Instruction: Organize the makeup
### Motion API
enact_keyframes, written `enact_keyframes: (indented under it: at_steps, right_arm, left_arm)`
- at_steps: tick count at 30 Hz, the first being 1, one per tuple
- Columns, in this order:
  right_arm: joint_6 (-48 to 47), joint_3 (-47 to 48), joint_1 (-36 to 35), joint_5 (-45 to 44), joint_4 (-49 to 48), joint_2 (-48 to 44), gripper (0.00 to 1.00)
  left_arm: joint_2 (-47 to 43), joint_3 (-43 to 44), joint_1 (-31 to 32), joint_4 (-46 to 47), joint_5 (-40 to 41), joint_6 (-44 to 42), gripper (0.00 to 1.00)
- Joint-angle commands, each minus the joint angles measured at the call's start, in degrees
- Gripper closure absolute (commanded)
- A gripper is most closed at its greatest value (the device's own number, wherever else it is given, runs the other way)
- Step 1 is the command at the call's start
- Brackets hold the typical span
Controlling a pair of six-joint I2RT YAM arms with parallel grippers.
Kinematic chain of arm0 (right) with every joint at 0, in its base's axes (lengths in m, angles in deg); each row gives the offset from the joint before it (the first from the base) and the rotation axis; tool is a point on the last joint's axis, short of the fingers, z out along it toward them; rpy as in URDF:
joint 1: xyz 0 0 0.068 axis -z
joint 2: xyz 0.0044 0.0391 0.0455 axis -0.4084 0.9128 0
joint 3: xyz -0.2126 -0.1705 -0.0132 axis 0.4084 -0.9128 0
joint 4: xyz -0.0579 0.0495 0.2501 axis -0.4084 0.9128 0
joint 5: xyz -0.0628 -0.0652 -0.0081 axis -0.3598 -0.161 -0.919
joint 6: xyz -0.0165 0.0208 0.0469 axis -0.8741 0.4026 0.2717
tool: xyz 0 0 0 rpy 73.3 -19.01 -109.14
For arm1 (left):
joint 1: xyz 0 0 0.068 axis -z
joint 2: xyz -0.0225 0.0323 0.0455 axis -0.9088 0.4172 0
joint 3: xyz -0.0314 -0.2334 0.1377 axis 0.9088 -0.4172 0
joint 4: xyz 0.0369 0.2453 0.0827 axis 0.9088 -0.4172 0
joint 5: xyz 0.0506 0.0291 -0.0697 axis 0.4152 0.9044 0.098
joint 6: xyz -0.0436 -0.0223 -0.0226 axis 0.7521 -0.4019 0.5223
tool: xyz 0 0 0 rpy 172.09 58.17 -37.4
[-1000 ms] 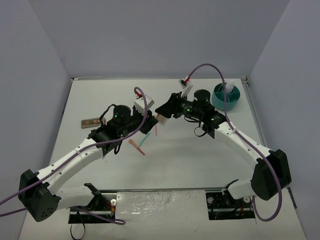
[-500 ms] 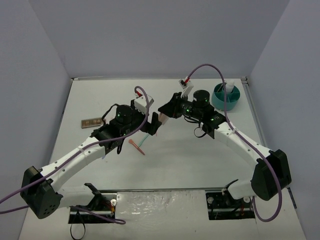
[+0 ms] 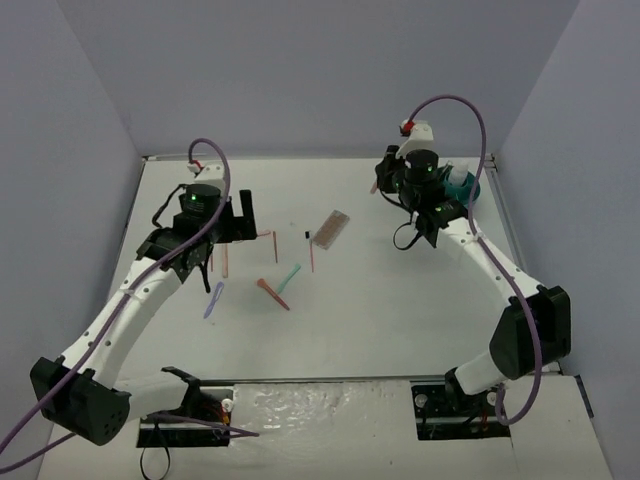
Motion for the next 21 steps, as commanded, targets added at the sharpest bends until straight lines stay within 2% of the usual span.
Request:
enact_keyframes:
  at_steps: [1,10,15,21]
  right_arm:
    - [-5.64,5.30,7.63,-13.79,-7.51,5.82,1.00]
    - [-8.82,13.07,16.07,-16.66,-13.94,16.81,1.00]
    - [-10.28,15.48,17.73,-18.26,-16.17,20.93,1.00]
    - [-9.80,16.93,19.04,-17.69,-16.52,24.75,1.00]
  left_arm:
    - [-5.74,3.45,-6.33,-11.50,2.24,2.11,0.03]
    - [-9.25,-2.71,-12.65,-8.74,0.73,-1.53,0.03]
    - [-8.84,-5.18,-14.75,-7.94,-2.14,-1.41,0.03]
    - [-9.24,-5.20,-15.12,-8.27,-1.17,-1.71,0.03]
